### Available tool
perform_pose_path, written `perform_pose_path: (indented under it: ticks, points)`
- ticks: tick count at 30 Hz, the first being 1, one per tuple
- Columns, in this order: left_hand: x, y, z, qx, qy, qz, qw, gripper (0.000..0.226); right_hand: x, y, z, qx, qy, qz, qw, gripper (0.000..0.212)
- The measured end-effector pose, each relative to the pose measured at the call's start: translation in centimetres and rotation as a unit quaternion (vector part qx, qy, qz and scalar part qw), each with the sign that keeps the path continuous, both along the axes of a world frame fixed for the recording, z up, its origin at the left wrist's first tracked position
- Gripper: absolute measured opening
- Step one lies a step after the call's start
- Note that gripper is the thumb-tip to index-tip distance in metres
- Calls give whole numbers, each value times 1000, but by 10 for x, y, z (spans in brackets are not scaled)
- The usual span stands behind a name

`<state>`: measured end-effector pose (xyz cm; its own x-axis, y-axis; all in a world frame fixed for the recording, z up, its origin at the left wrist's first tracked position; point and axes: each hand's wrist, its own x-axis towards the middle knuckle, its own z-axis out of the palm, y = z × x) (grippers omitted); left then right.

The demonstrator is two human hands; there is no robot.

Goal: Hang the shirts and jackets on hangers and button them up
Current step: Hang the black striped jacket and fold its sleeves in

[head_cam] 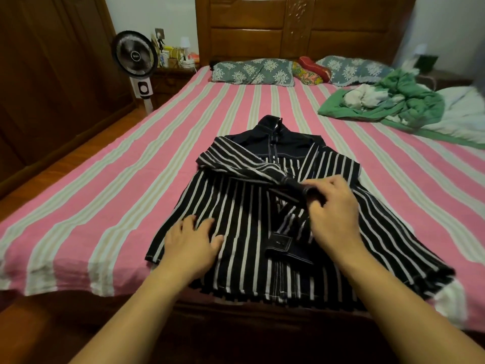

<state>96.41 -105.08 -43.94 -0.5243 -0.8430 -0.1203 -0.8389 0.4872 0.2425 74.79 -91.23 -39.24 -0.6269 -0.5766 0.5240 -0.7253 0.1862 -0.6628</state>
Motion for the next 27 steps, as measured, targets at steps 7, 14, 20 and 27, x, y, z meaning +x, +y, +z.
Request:
perform_pose_path:
  ticks: [7,14,20,27]
  points:
    - [1,-7,1,63,-118,-35,990,59,-49,40,3,368,12,-58,928,43]
    - [-27,-26,30,37,-162,-105,981,38,-80,28,-3,344,4,-34,938,41]
    - [-88,-59,35,-11,46,-128,991,39,-96,-27,-12,452,83,145,876,70]
    - [-143,-152,9,-80,5,-96,992,52,-142,-128,13,472,107,92,870,62]
